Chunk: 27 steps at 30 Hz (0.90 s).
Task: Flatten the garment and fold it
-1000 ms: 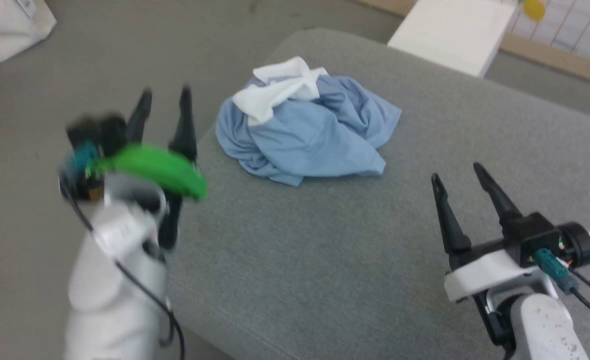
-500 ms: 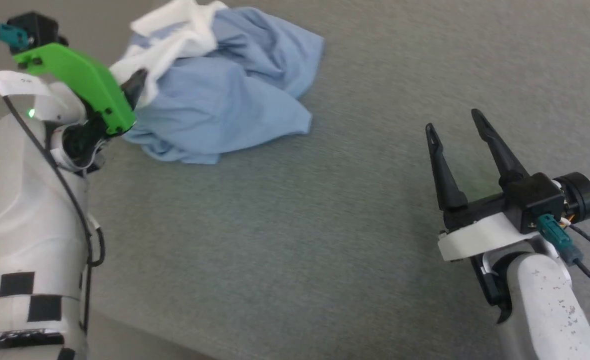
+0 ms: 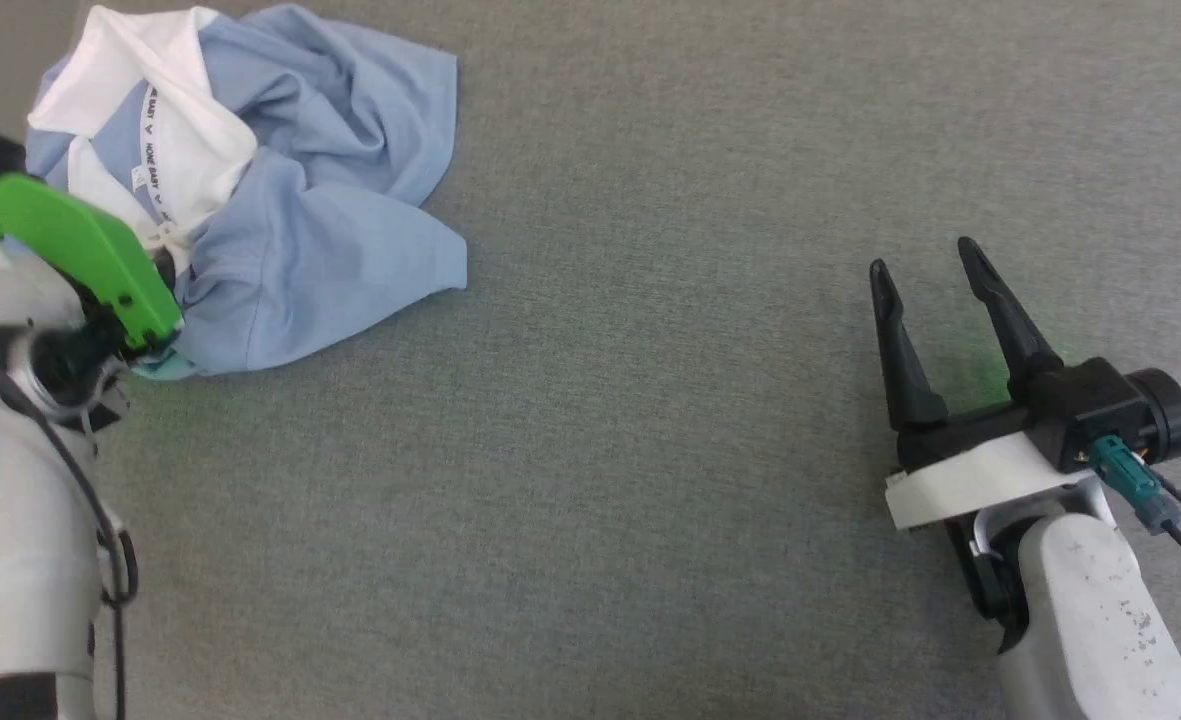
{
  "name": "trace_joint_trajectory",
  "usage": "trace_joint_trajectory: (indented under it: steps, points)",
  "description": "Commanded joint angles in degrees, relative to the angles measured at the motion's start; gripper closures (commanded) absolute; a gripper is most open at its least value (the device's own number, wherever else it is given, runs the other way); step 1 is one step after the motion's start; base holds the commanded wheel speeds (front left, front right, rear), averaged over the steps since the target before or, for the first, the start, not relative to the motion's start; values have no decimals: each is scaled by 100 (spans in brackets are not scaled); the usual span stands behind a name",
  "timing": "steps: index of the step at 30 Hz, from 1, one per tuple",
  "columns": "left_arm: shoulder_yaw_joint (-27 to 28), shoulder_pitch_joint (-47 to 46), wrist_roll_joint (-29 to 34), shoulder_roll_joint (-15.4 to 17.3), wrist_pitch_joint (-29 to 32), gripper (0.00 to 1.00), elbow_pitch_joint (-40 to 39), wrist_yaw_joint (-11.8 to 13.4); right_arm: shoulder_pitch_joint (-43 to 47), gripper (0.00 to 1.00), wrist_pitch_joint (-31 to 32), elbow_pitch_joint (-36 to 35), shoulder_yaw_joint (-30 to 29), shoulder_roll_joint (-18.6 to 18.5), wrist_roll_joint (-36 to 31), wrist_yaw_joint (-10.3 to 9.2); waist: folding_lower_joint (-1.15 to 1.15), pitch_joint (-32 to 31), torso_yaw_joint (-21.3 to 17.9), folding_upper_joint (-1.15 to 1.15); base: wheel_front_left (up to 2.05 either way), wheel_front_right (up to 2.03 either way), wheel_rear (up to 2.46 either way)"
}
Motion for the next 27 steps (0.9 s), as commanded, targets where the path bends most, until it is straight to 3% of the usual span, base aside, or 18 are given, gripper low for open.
trace_joint_trajectory:
  steps: [1,7,12,19,27]
  points:
    - [-105,288,226,-65,-423,100,5,-66,74,0,-56,67,-14,-4,54,-9,-1,-504,31,0,0,0,0]
    - [-130,-61,1083,210,-2748,100,-659,13,339,0,-127,326,-12,-4,267,-9,-1,-1475,-10,0,0,0,0]
    - [-465,-468,1563,154,-3804,100,-1060,-57,624,0,-155,406,-92,-4,397,-9,-1,-2063,-192,0,0,0,0]
    - [-1059,-968,1853,-324,-4533,100,-1373,-209,954,0,-167,456,-138,-4,473,-9,-1,-2634,-688,0,0,0,0]
    - [-1696,-1118,1682,-1196,-4652,100,-1382,-384,1143,0,-63,319,-198,-4,417,-9,-1,-2884,-1467,0,0,0,0]
